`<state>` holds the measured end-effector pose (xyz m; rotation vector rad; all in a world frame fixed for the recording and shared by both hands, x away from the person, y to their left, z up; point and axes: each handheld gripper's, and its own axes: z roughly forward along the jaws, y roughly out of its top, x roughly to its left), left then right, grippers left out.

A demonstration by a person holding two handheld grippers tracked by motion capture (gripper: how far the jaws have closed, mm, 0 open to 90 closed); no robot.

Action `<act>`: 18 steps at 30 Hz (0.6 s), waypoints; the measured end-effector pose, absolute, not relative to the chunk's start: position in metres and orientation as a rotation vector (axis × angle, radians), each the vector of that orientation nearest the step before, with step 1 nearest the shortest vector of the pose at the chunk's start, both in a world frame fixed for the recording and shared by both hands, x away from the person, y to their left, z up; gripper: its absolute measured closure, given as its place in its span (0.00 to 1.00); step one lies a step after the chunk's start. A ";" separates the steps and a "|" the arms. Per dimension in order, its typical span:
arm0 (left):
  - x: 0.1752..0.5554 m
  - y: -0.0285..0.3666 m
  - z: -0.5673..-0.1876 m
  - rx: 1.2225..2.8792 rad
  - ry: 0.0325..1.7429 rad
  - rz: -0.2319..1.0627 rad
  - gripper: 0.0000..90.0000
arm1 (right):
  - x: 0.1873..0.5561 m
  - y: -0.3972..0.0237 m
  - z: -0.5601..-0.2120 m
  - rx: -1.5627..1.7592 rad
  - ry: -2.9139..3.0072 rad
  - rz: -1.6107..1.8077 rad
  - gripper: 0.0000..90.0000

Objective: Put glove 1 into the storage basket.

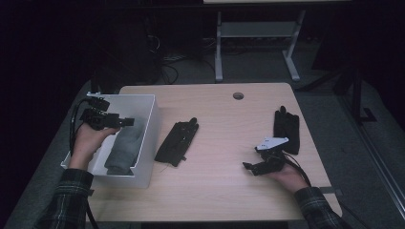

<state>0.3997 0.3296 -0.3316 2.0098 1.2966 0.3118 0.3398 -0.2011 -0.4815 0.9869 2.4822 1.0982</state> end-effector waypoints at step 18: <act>0.375 0.213 -0.311 2.069 0.993 0.249 0.24 | 0.340 -0.201 -0.482 0.988 2.482 1.099 0.19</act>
